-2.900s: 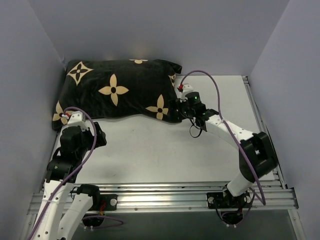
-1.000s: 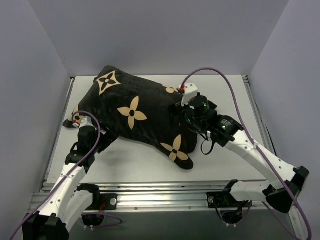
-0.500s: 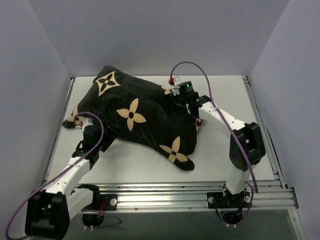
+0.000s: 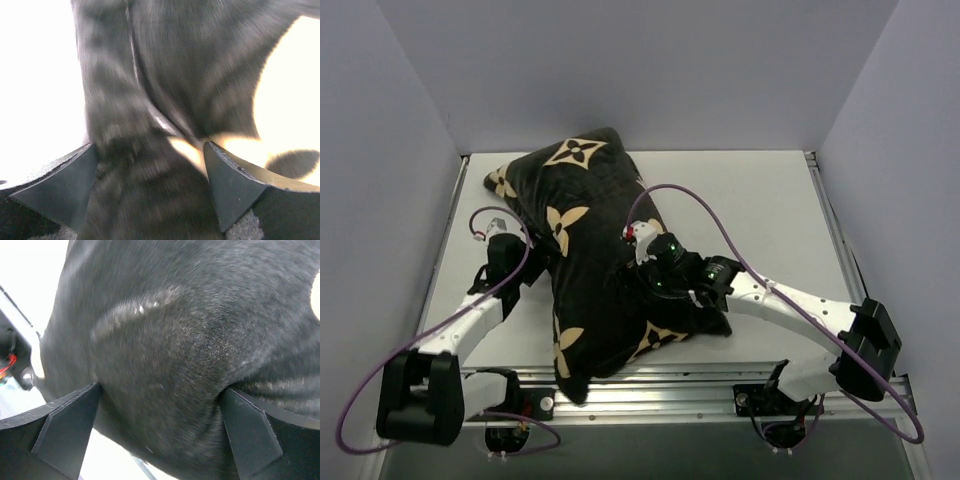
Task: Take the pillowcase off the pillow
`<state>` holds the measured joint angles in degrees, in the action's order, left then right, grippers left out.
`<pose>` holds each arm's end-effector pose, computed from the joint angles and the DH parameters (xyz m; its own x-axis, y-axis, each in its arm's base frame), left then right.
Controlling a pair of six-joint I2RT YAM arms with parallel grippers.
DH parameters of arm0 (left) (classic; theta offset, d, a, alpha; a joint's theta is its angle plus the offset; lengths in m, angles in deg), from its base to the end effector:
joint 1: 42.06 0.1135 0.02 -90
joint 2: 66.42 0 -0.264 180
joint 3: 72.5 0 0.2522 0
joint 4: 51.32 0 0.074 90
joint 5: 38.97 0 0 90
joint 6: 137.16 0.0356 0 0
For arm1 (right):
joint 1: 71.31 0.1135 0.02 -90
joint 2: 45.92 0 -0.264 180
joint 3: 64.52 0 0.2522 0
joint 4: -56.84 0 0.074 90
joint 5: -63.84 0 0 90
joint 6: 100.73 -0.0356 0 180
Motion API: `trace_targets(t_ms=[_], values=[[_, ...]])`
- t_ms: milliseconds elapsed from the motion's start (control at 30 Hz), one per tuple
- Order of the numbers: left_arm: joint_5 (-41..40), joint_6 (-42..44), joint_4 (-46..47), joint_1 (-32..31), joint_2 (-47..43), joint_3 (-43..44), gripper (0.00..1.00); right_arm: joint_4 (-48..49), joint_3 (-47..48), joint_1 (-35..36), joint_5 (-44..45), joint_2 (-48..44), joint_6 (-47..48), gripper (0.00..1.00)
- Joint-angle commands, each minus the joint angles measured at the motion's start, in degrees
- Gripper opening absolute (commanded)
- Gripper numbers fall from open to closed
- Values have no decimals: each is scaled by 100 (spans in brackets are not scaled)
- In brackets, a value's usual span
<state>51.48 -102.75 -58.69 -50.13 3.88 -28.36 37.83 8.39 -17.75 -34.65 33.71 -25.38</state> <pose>0.2462 -0.0352 0.1903 -0.4302 -0.7722 -0.4675 -0.3682 0.6230 -0.6902 0.1866 0.2616 0.2963 -0.4707 -0.2164 -0.8554 -0.7810 0.5532 0.2898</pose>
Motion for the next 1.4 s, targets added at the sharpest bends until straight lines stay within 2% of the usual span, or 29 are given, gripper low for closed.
trace_targets(t_ms=[0, 200, 300, 367, 500, 700, 833, 1000, 1100, 1133, 1200, 1233, 1333, 1367], values=[[702, 171, -31, -98, -980, 400, 94, -379, 77, 67, -111, -316, -600, 100], [544, 540, -1359, -2, -1905, 601, 94, -1038, 1070, -187, 260, -405, -231, 100], [692, 699, -1501, 331, -1671, 794, 94, -1039, 1352, -731, 182, -414, -248, 100], [1165, 743, -1213, 552, -1389, 918, 94, -908, 1440, -1178, 32, -423, -275, 100], [1931, 699, -492, 982, -135, 1260, 94, -574, 1563, -1699, -459, -169, -274, 100], [2828, 269, 450, 940, 1089, 1788, 94, 331, 1380, -2726, -1354, 429, -766, 100], [2934, 260, 827, 869, 1512, 1859, 94, 823, 1274, -2851, -1620, 746, -837, 100], [3128, 49, 1496, 614, 2066, 1639, 97, 886, 1046, -2860, -1700, 993, -802, 100], [3286, -100, 1864, 606, 2330, 1525, 82, 965, 774, -2851, -1673, 844, -749, 100], [3321, -231, 2196, 605, 2382, 1420, 66, 991, 721, -2860, -1665, 791, -723, 100], [3383, -390, 2532, 605, 2514, 1323, 48, 1000, 597, -2860, -1656, 694, -697, 100], [3418, -539, 2864, 605, 2558, 1270, 31, 983, 562, -2860, -1638, 633, -697, 100], [3716, -742, 3366, 614, 2638, 1313, 4, 956, 448, -2851, -1638, 518, -688, 100], [3743, -769, 3403, 632, 2533, 1322, 2, 948, 422, -2851, -1638, 466, -679, 100]])
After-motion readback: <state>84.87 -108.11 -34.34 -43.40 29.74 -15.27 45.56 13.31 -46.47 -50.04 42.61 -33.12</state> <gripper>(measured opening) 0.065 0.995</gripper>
